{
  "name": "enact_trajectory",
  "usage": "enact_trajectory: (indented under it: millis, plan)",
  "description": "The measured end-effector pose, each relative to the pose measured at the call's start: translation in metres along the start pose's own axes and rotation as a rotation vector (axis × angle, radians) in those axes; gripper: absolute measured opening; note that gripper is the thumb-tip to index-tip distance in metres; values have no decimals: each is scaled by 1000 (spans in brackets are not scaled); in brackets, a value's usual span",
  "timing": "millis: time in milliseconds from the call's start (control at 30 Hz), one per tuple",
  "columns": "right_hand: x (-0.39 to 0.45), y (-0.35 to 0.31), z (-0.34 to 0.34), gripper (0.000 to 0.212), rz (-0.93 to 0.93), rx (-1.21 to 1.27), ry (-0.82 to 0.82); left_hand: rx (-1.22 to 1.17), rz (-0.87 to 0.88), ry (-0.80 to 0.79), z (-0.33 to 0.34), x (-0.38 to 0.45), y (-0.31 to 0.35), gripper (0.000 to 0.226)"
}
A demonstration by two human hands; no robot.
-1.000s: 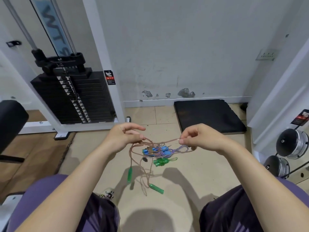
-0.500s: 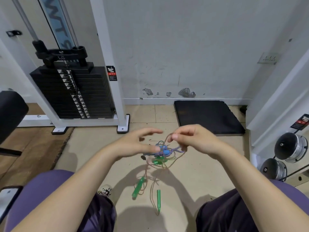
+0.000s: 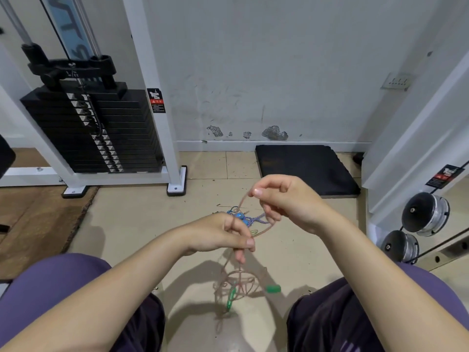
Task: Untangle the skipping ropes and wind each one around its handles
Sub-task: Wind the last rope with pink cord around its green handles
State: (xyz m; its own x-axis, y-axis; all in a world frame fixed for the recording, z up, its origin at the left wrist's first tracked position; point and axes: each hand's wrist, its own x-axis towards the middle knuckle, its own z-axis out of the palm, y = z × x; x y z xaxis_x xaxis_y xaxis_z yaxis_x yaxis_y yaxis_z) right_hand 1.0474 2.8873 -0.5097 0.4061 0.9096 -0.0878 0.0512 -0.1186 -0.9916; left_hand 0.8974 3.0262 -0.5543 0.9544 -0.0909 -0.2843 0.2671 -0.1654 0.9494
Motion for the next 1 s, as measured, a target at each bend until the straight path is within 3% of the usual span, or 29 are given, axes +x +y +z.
enact_trajectory:
  millis: [167,367,433,533,667,833,933,1000]
  plan:
    - [2,6,-6,20,64,-435,74,105,-62,241,-21,-7,10,21]
    - [3,10,-22,54,126,-893,384,766,-409,399,-73,-34,1,26]
    - [1,8,-29,53,141,-917,422,707,-392,412,-77,-41,0,28]
    - [2,10,-26,50,66,-916,309,380,-183,351,-56,-36,7,26]
    - [2,12,4,81,-53,-668,90,209,-62,292,-32,-24,8,25]
    - [3,21,30,30,-62,-426,-99,108,20,210,-30,-18,8,33]
    - [4,20,28,8,-47,-407,-41,51,-21,189,-35,-18,4,18]
    - [5,17,23,14,-70,-437,69,143,-70,232,-39,-18,1,15]
